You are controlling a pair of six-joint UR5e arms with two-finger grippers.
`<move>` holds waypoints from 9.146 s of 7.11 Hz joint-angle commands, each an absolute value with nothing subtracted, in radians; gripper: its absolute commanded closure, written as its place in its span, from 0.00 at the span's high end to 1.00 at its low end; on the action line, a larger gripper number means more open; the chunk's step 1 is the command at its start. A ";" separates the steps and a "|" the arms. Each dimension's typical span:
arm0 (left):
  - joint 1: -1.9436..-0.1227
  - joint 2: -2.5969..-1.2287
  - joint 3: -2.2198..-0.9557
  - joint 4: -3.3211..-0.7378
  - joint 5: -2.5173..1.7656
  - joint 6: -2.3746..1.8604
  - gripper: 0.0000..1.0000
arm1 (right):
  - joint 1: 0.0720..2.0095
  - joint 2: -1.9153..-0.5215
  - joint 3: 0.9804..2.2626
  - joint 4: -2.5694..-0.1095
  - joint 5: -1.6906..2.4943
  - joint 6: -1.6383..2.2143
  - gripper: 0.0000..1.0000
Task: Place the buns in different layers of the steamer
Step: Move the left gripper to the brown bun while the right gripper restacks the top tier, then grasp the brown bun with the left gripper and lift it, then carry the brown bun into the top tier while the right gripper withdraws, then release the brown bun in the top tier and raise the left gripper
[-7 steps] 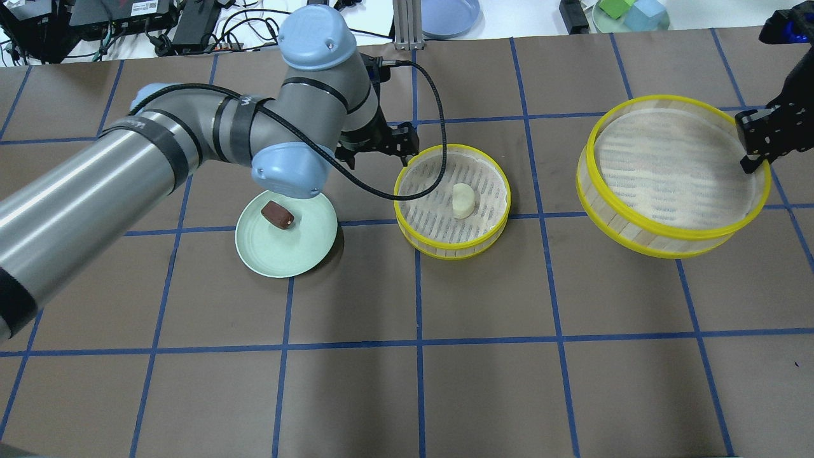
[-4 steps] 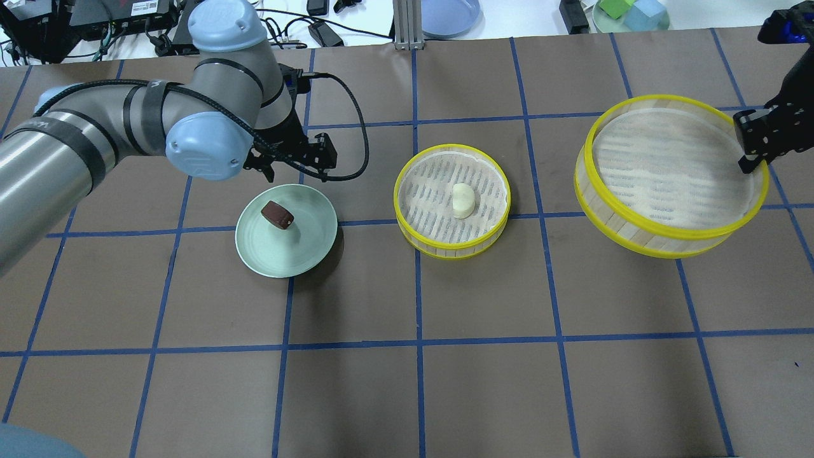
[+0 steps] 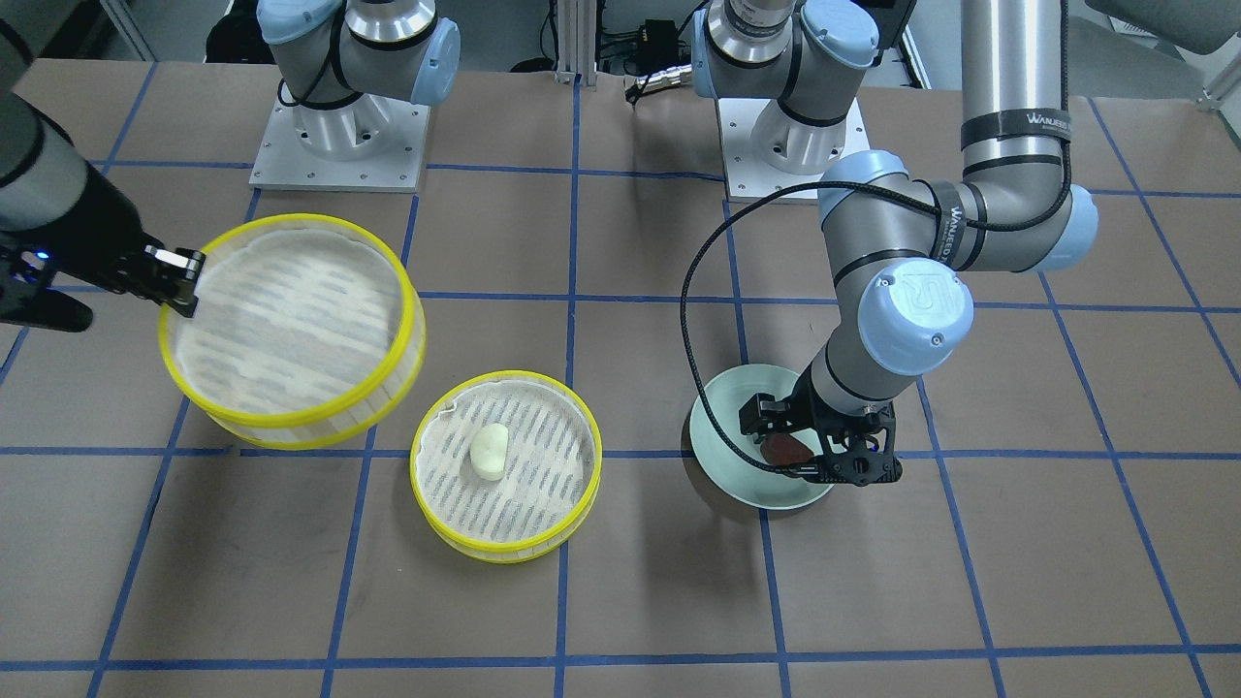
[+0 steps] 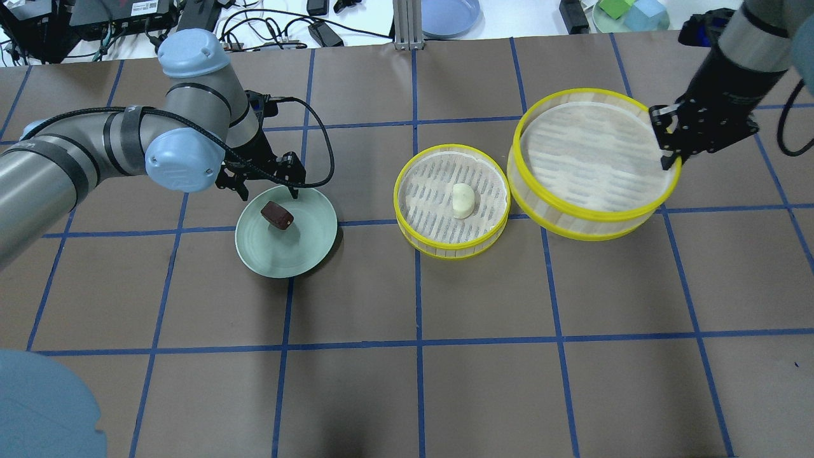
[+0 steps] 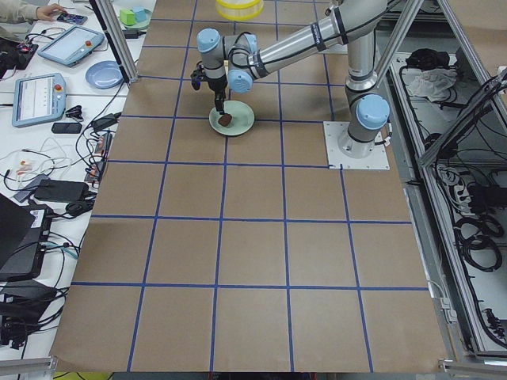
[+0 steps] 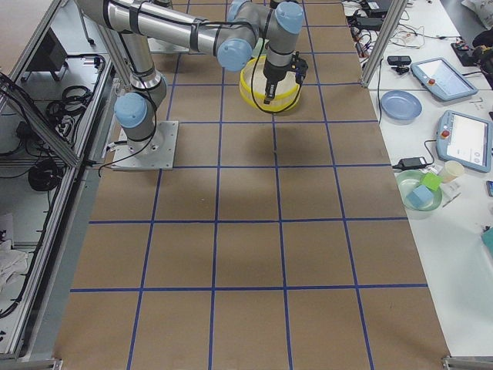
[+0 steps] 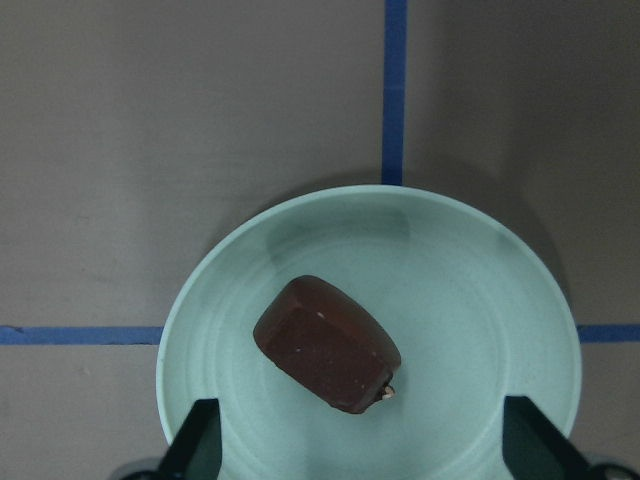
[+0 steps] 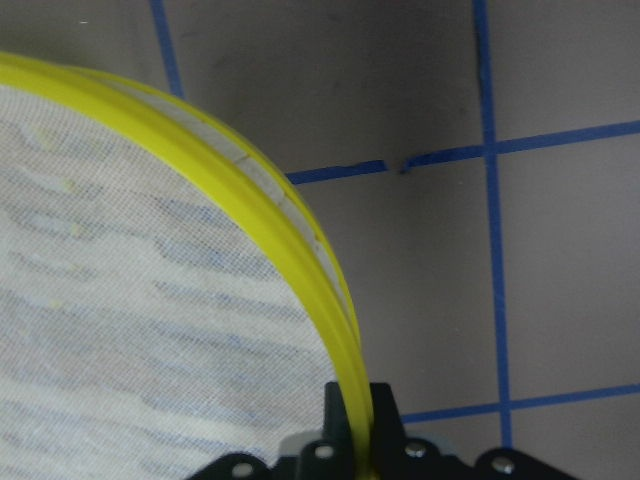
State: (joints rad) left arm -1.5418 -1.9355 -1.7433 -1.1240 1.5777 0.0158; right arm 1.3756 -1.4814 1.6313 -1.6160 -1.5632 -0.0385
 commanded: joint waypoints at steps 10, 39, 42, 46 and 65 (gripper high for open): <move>-1.540 -2.026 -1.756 -1.074 1.569 -0.015 0.30 | 1.690 -1.201 1.647 -1.940 -1.575 0.267 0.00; -1.930 -1.965 -1.486 -1.134 1.454 -0.489 0.06 | 1.577 -1.637 1.522 -1.592 -1.522 0.103 1.00; -1.966 -2.015 -1.485 -1.082 1.437 -0.495 0.37 | 1.563 -1.582 1.431 -1.503 -1.523 0.100 1.00; -1.982 -2.033 -1.485 -1.055 1.437 -0.518 0.99 | 1.563 -1.585 1.437 -1.503 -1.526 0.100 1.00; -1.565 -1.554 -1.502 -1.671 1.525 -0.054 1.00 | 1.562 -1.583 1.439 -1.503 -1.522 0.097 1.00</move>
